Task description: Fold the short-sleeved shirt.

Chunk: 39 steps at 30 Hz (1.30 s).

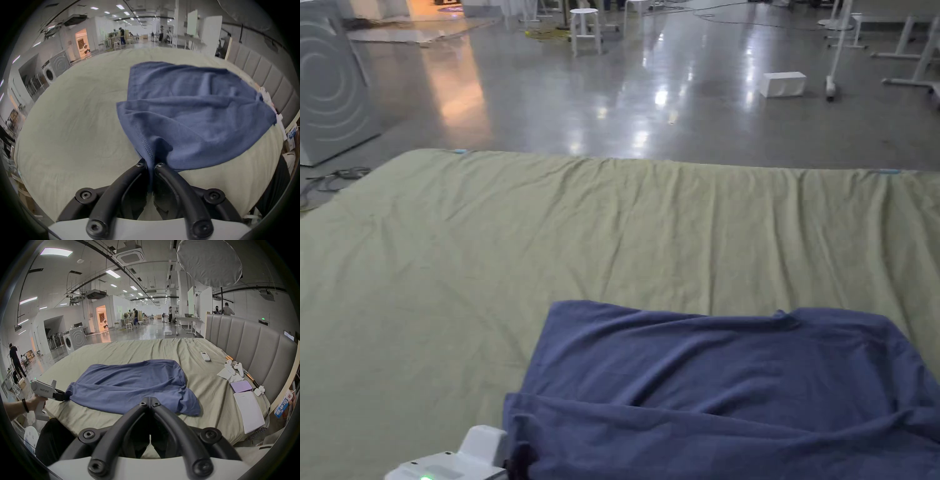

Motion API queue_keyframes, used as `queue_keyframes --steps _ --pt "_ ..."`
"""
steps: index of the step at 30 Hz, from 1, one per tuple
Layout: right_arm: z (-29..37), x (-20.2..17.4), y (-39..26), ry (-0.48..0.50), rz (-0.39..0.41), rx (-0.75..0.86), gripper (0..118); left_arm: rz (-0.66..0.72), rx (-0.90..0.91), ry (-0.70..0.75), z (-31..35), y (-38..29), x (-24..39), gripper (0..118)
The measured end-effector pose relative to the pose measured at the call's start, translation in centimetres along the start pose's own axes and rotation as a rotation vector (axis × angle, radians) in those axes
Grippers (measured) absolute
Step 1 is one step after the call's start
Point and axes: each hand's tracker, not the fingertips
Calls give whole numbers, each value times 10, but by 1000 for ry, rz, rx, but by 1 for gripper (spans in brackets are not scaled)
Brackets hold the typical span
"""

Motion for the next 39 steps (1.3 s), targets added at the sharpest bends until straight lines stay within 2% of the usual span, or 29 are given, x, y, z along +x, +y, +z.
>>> queue_keyframes --steps 2,3,4,5,6,8,9,10,12,15,16,18,19,21,22,23,24,26,27,29,31,36,39 --pt "-9 12 -1 -19 -5 -2 2 12 -15 -12 -3 3 2 6" --pt "-18 21 -2 -35 -15 -1 12 18 -15 -16 -2 3 1 6" --pt "-29 33 -5 -45 -32 0 39 20 -14 -19 -2 2 1 6" --pt "-43 45 -13 -52 -90 -24 58 20 -12 -20 -3 1 0 6" --pt "-59 57 -23 -61 -136 -40 62 14 -8 -11 -3 1 -1 6" --pt "-91 81 -39 -80 -233 -131 60 31 -6 -14 -3 1 -1 6" --pt "-106 90 -45 -93 -253 -163 60 36 -8 -14 1 2 4 6" --pt "-117 96 -48 -121 -257 -162 60 41 -14 -16 1 2 5 6" --pt "-140 104 -49 -160 -164 -176 60 50 -22 -18 2 4 5 6" --pt "-177 120 -51 -195 -179 -276 60 53 -23 -23 4 4 7 6" --pt "-185 122 -53 -207 -206 -288 57 59 -20 -25 5 4 7 6" --pt "-194 122 -60 -147 -226 -314 55 74 -11 -28 5 3 6 6" --pt "-196 117 -63 -149 -190 -328 49 78 -9 -28 6 3 7 6" --pt "-194 95 -70 -200 55 -306 24 76 -9 -24 6 4 8 6" --pt "-195 90 -71 -184 97 -305 14 66 -14 -23 6 5 10 6" --pt "-197 89 -71 -176 88 -333 7 19 -24 -2 7 6 15 6" --pt "-198 87 -67 -195 84 -333 7 -11 -29 10 8 8 18 6" --pt "-190 99 -60 -183 -61 -312 7 -27 -22 3 17 11 18 6" --pt "-182 101 -56 -205 -72 -293 6 -24 14 -2 27 11 15 6" --pt "-163 99 -41 -296 1 -260 6 51 62 15 45 10 5 6" --pt "-148 101 -36 -280 -6 -249 6 138 49 -1 58 7 -5 6" --pt "-99 85 -39 -296 7 -228 6 69 61 21 93 -24 -2 6" --pt "-72 83 -53 -299 -12 -245 6 61 47 23 99 -52 -11 6"
